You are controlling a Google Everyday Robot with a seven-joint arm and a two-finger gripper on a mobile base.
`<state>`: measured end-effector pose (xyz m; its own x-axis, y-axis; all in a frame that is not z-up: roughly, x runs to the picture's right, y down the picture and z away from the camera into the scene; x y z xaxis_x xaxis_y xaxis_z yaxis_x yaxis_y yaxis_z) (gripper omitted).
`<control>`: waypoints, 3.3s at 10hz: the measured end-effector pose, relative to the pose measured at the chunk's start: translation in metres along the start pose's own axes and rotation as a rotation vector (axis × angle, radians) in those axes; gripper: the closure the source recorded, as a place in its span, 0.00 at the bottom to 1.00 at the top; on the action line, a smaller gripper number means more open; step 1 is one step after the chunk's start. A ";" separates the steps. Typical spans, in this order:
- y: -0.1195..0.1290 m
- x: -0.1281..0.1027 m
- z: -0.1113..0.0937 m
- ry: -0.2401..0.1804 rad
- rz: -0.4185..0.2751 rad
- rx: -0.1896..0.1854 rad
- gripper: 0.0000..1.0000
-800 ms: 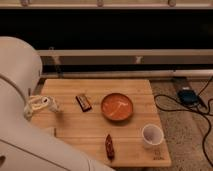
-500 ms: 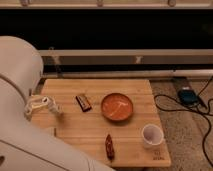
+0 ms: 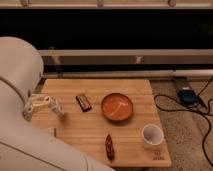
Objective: Stand the bottle upright
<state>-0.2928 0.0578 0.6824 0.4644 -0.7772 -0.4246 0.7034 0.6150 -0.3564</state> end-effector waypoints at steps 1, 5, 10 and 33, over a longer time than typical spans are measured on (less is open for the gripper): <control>0.001 0.001 0.003 -0.009 0.000 -0.012 1.00; 0.005 0.004 0.016 -0.053 -0.001 -0.058 1.00; 0.006 0.011 0.028 -0.108 0.046 -0.111 1.00; 0.014 0.009 0.045 -0.082 0.056 -0.153 0.20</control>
<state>-0.2544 0.0536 0.7105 0.5474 -0.7453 -0.3807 0.5881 0.6662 -0.4587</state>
